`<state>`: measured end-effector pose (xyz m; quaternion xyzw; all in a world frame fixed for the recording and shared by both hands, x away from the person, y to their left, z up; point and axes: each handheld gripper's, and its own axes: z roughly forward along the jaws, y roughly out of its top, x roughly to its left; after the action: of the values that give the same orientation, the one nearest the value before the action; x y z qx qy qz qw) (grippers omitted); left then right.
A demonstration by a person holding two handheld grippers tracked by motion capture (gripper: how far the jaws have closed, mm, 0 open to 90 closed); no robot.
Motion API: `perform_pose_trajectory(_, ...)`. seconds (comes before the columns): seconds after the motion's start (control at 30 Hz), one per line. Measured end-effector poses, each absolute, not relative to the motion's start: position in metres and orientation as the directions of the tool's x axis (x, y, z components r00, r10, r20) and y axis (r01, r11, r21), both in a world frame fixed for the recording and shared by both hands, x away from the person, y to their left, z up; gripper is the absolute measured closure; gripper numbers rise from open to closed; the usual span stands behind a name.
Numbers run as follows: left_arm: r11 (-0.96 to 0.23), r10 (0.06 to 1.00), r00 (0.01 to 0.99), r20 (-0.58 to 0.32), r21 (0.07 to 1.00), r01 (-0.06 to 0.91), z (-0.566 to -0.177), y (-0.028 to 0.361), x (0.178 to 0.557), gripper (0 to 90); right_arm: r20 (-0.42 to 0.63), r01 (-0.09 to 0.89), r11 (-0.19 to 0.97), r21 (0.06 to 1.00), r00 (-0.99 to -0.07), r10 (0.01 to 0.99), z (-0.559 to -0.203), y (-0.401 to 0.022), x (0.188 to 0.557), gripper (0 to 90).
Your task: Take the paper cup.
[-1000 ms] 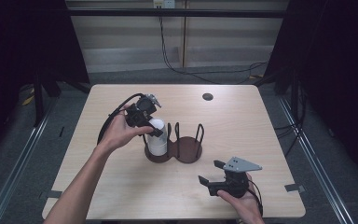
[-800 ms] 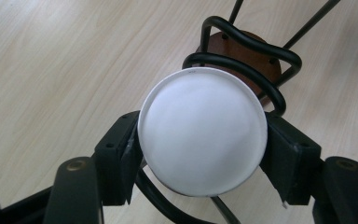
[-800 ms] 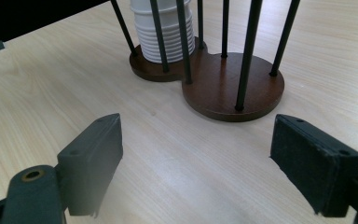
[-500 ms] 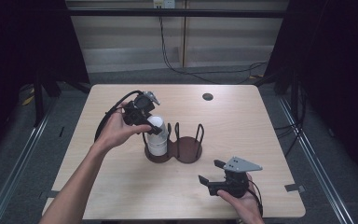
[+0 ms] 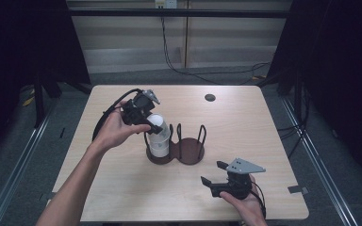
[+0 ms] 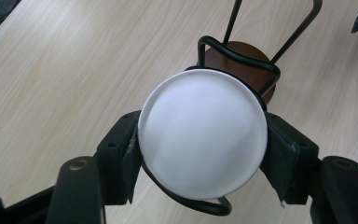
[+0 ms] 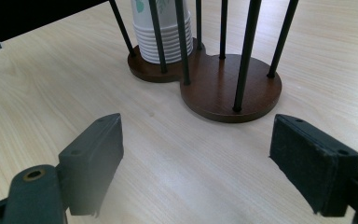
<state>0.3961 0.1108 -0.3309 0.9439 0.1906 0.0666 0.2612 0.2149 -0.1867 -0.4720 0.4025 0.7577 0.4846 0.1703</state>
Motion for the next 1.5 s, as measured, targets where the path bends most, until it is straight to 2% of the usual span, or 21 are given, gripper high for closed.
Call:
perform_pose_trajectory(0.67, -0.754, 0.401, 0.916, 0.021, 0.575, 0.317, -0.318, 0.119, 0.397, 36.8, 0.134, 0.45, 0.21, 0.868, -0.619, 0.774, -0.472, -0.188, 0.215, 16.7)
perform_pose_trajectory(0.8, -0.708, 0.439, 0.899, -0.003, 0.615, 0.348, -0.315, 0.122, 0.395, 36.8, 0.138, 0.455, 0.211, 0.865, -0.621, 0.772, -0.473, -0.187, 0.215, 16.8)
perform_pose_trajectory(1.23, -0.689, 0.435, 0.9, -0.011, 0.64, 0.34, -0.306, 0.133, 0.393, 36.8, 0.142, 0.46, 0.207, 0.863, -0.615, 0.776, -0.473, -0.186, 0.215, 16.8)
perform_pose_trajectory(1.5, -0.643, 0.456, 0.89, -0.012, 0.687, 0.338, -0.298, 0.144, 0.389, 36.9, 0.14, 0.457, 0.207, 0.865, -0.616, 0.776, -0.473, -0.187, 0.216, 16.8)
